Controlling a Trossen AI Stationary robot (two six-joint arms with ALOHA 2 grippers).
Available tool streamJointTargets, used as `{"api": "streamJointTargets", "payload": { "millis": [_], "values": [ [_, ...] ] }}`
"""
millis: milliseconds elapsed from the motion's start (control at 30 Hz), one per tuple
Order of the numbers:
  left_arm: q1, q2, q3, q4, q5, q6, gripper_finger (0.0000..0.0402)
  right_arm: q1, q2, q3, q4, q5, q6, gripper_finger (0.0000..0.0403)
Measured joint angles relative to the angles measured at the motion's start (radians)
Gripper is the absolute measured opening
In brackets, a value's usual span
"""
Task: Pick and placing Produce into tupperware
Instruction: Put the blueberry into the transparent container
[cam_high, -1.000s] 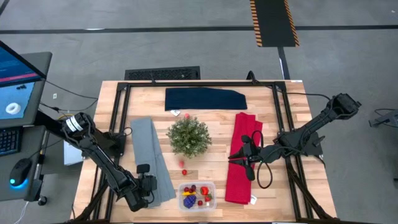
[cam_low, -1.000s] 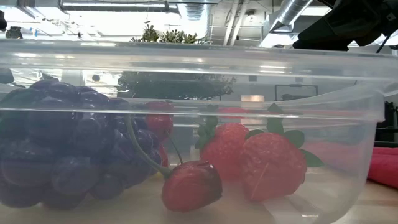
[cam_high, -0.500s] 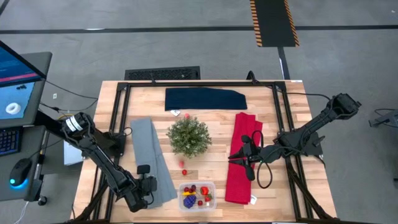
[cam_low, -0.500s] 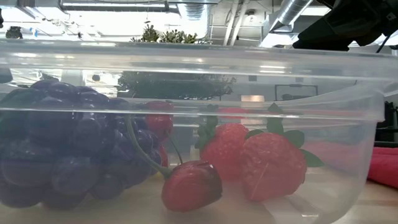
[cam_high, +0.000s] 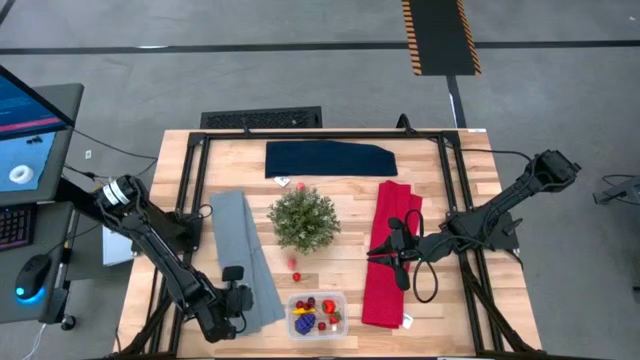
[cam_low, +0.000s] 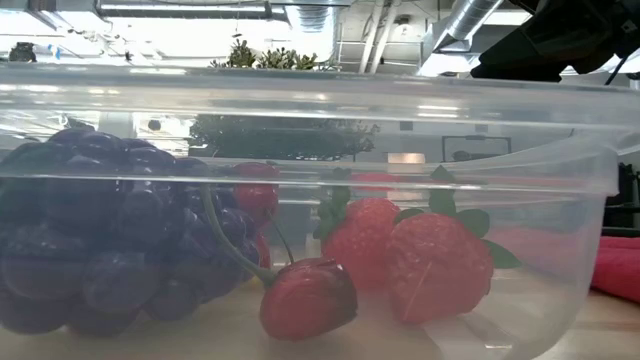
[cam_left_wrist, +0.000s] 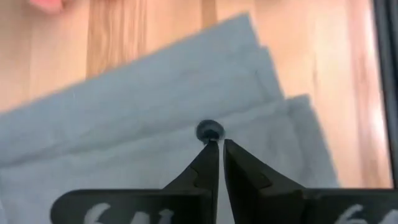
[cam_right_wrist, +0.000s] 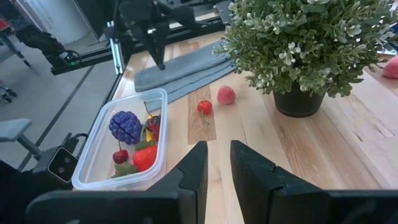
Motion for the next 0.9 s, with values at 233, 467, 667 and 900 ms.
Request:
{"api": "streamJointTargets", "payload": {
  "millis": [233,467,667,900],
  "values": [
    [0.016,-0.047,0.065,0.004,-0.074,0.113,0.0011,0.000,0.000,0.000,0.000,0.000,0.000,0.0092],
    [0.065,-0.049,0.086,0.012,-0.023,0.121,0.0012,0.000,0.000,0.000,0.000,0.000,0.033,0.0092],
    [0.074,-0.049,0.086,0.007,-0.021,0.119,0.0052,0.006,0.000,0.000,0.000,-0.001,0.036,0.0092],
    [0.080,-0.048,0.047,0.042,-0.015,0.089,0.0133,0.026,0.000,0.000,0.000,0.000,0.035,0.0092]
  ]
}}
